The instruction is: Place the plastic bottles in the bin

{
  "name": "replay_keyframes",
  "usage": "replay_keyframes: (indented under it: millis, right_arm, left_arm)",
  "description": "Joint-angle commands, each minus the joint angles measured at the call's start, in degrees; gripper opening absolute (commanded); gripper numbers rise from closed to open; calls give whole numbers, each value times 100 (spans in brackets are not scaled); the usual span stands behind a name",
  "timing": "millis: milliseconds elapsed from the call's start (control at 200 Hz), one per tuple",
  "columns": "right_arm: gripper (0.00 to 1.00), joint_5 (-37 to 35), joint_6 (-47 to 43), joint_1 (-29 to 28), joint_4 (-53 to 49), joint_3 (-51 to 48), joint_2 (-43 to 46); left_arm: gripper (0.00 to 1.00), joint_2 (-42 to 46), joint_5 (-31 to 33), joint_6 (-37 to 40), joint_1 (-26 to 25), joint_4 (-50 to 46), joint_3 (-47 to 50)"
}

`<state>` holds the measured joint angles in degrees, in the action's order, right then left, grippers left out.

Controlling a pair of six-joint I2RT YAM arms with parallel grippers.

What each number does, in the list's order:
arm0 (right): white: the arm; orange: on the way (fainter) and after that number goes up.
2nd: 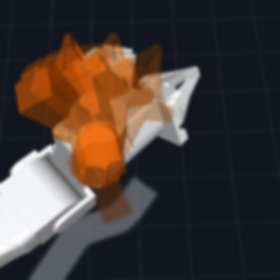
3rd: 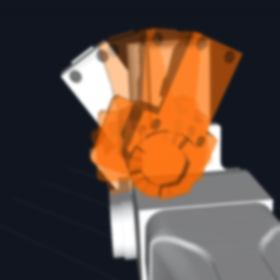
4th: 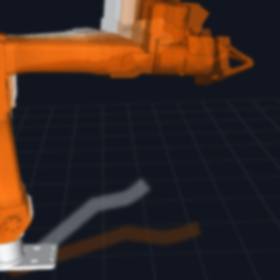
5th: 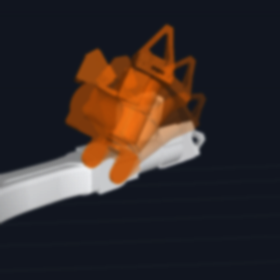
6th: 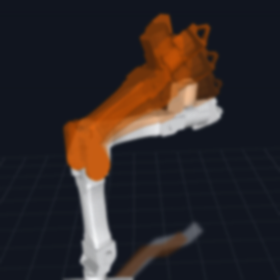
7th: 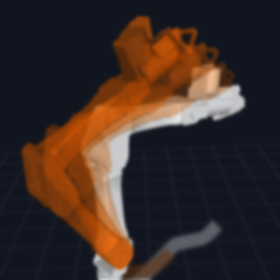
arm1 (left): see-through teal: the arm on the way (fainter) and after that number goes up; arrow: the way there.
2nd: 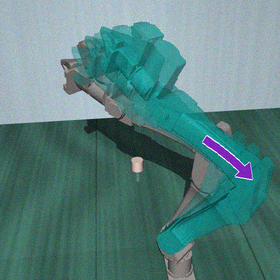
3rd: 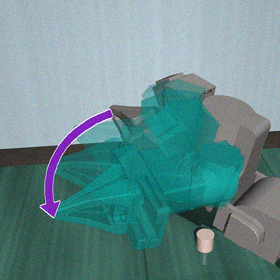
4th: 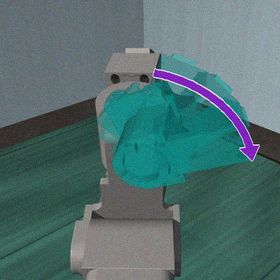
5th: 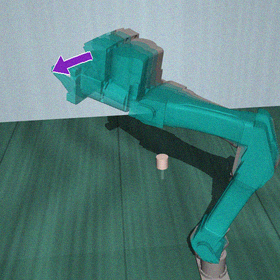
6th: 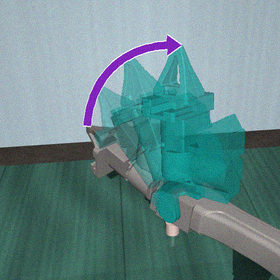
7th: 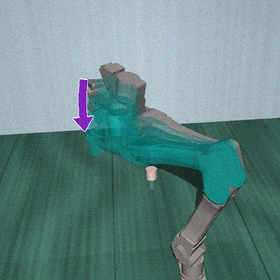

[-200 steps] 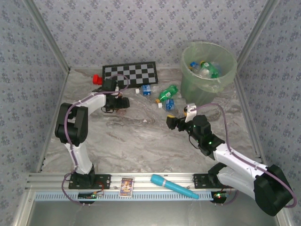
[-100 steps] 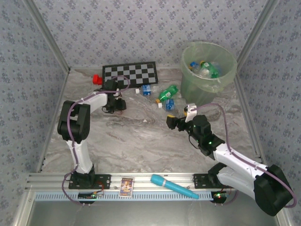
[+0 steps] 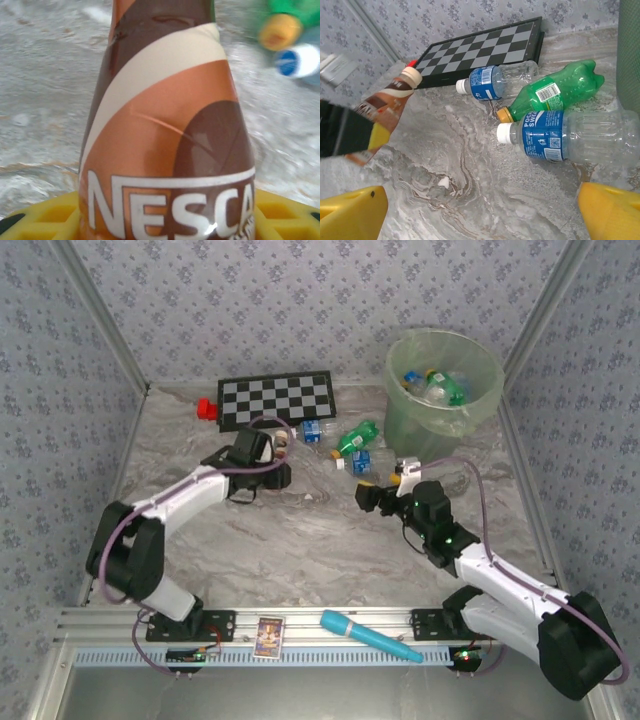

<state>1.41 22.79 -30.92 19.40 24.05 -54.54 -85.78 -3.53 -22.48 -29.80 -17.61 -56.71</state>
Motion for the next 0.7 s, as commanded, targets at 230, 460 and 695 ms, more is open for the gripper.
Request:
replay_keyframes:
  millis: [230,460,695]
  right_arm:
    - [82,2158,852,282,-813,1840,-607]
    - [62,2942,1094,18,-1687,3125,-1516]
    - [61,2825,888,-567,-2333,3910,-2139]
  left_arm:
    - [55,1925,391,403,-1397,1274,1264]
    - [55,2839,989,682,-2058,1247,1674]
    - [55,3366,1022,736,-2251,1198,1920]
